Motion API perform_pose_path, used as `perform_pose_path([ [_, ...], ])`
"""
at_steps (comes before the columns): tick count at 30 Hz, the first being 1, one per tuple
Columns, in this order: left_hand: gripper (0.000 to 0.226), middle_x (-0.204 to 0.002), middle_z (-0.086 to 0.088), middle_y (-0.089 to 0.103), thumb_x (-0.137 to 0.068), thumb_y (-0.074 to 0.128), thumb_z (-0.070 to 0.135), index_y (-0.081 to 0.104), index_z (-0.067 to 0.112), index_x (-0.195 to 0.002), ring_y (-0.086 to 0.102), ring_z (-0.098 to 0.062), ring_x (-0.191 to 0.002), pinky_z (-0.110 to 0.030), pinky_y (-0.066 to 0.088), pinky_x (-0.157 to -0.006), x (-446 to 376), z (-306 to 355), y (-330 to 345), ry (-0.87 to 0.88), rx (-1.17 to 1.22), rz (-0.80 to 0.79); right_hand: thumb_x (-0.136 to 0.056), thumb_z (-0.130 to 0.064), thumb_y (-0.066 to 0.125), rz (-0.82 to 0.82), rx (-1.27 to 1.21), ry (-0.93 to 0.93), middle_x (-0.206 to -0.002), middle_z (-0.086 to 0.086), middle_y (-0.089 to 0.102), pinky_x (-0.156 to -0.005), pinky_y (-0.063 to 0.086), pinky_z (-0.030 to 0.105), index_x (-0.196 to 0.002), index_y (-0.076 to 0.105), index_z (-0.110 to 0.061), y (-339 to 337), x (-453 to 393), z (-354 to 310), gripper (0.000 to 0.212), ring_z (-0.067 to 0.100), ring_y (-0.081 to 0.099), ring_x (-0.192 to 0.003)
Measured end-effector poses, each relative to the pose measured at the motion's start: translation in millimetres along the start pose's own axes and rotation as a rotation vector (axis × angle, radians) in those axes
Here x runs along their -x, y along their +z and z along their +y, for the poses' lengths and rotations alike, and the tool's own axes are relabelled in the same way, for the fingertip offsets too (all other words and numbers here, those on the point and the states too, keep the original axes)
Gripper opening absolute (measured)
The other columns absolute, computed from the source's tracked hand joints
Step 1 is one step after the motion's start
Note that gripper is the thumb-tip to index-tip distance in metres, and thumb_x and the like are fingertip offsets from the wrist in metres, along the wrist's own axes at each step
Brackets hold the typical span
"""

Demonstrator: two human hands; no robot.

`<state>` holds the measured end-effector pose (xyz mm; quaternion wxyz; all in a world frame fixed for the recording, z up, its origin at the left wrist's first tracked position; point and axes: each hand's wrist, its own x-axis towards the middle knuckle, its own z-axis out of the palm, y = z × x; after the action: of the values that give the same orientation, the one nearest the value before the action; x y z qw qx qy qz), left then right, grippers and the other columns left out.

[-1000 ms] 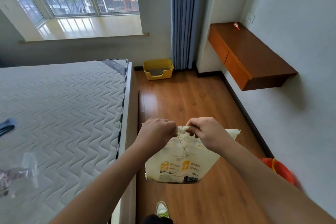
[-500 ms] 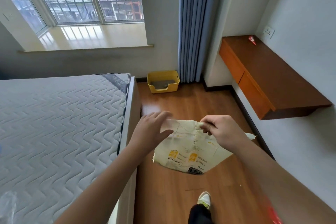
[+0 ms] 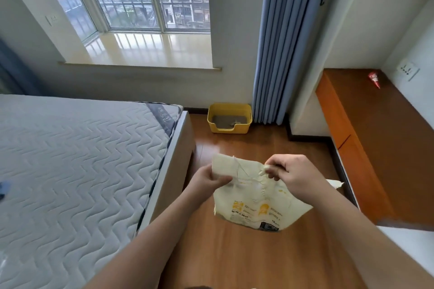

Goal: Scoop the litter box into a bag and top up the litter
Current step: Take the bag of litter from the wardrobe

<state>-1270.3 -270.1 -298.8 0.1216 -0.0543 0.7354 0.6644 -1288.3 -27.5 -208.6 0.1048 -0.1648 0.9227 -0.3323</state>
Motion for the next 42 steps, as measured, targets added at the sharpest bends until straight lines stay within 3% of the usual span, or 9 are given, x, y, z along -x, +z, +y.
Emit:
perform_pose_path([
  [4, 0.009, -0.094, -0.006, 0.076, -0.09, 0.068, 0.016, 0.073, 0.01, -0.094, 0.072, -0.023, -0.091, -0.039, 0.058, -0.085, -41.6, 14.5, 12.8, -0.006, 0.023, 0.085, -0.093, -0.029, 0.06, 0.023, 0.029, -0.008, -0.075, -0.013, 0.066, -0.07, 0.053, 0.027, -0.086, 0.068, -0.031, -21.7, -40.1, 12.4, 0.012, 0.002, 0.061, -0.074],
  [10, 0.007, -0.081, 0.0, 0.076, -0.092, 0.065, 0.013, 0.072, 0.011, -0.09, 0.072, -0.014, -0.08, -0.03, 0.057, -0.079, -107.2, 38.8, 15.2, 0.069, 0.017, 0.199, -0.093, -0.03, 0.06, 0.061, 0.034, 0.016, -0.075, -0.012, 0.067, -0.069, 0.05, 0.022, -0.085, 0.069, -0.03, -50.7, -103.8, 30.1, 0.012, 0.002, 0.061, -0.075],
  [14, 0.011, -0.079, 0.002, 0.074, -0.094, 0.063, 0.02, 0.071, 0.014, -0.089, 0.068, -0.009, -0.075, -0.021, 0.054, -0.071, -149.9, 52.0, -1.3, 0.125, 0.066, 0.201, -0.092, -0.033, 0.061, 0.044, 0.038, 0.066, -0.075, -0.013, 0.069, -0.067, 0.046, 0.015, -0.085, 0.069, -0.032, -59.9, -156.3, 38.6, 0.011, -0.001, 0.063, -0.074],
  [21, 0.013, -0.074, 0.01, 0.072, -0.094, 0.062, 0.019, 0.07, 0.023, -0.085, 0.066, -0.003, -0.073, -0.017, 0.05, -0.067, -222.4, 73.2, -65.6, 0.153, 0.06, 0.175, -0.085, -0.034, 0.069, -0.024, 0.113, 0.08, -0.087, -0.017, 0.065, -0.071, 0.045, 0.018, -0.083, 0.066, -0.037, -58.0, -267.1, 23.2, 0.005, 0.002, 0.06, -0.084],
  [25, 0.011, -0.084, 0.003, 0.074, -0.094, 0.062, 0.018, 0.073, 0.019, -0.093, 0.068, -0.012, -0.081, -0.03, 0.057, -0.075, -262.0, 77.4, -99.1, 0.172, -0.006, 0.126, -0.075, -0.041, 0.078, -0.091, 0.18, -0.019, -0.105, -0.025, 0.05, -0.083, 0.042, 0.016, -0.105, 0.055, -0.043, -52.0, -328.7, -6.9, 0.038, -0.003, 0.052, -0.098],
  [27, 0.012, -0.087, 0.001, 0.074, -0.094, 0.062, 0.02, 0.073, 0.018, -0.096, 0.068, -0.018, -0.084, -0.038, 0.056, -0.078, -281.4, 77.6, -112.8, 0.168, -0.046, 0.132, -0.075, -0.041, 0.077, -0.118, 0.162, -0.067, -0.108, -0.027, 0.05, -0.087, 0.043, 0.017, -0.113, 0.054, -0.042, -42.3, -356.6, -22.3, 0.045, -0.004, 0.052, -0.101],
  [32, 0.012, -0.083, 0.006, 0.073, -0.094, 0.061, 0.025, 0.073, 0.027, -0.091, 0.068, -0.014, -0.082, -0.037, 0.053, -0.078, -318.6, 79.3, -143.8, 0.166, -0.077, 0.208, -0.085, -0.045, 0.066, -0.115, 0.177, -0.155, -0.102, -0.015, 0.064, -0.082, 0.049, 0.028, -0.109, 0.063, -0.033, -6.1, -419.2, -40.7, 0.027, 0.006, 0.058, -0.094],
  [37, 0.011, -0.081, 0.006, 0.074, -0.094, 0.063, 0.028, 0.07, 0.026, -0.086, 0.068, -0.005, -0.079, -0.031, 0.055, -0.076, -356.8, 88.6, -159.7, 0.146, -0.074, 0.279, -0.09, -0.031, 0.064, 0.014, 0.101, -0.202, -0.076, -0.01, 0.064, -0.071, 0.05, 0.034, -0.083, 0.07, -0.022, 2.0, -479.2, -37.6, 0.013, 0.011, 0.059, -0.074],
  [42, 0.01, -0.082, 0.01, 0.072, -0.094, 0.061, 0.037, 0.068, 0.032, -0.088, 0.067, -0.008, -0.076, -0.034, 0.054, -0.067, -400.0, 88.3, -170.4, 0.17, -0.127, 0.288, -0.088, -0.025, 0.067, 0.018, 0.055, -0.231, -0.077, -0.01, 0.066, -0.073, 0.05, 0.034, -0.083, 0.074, -0.02, -3.4, -526.2, -27.2, 0.009, 0.011, 0.06, -0.076],
])
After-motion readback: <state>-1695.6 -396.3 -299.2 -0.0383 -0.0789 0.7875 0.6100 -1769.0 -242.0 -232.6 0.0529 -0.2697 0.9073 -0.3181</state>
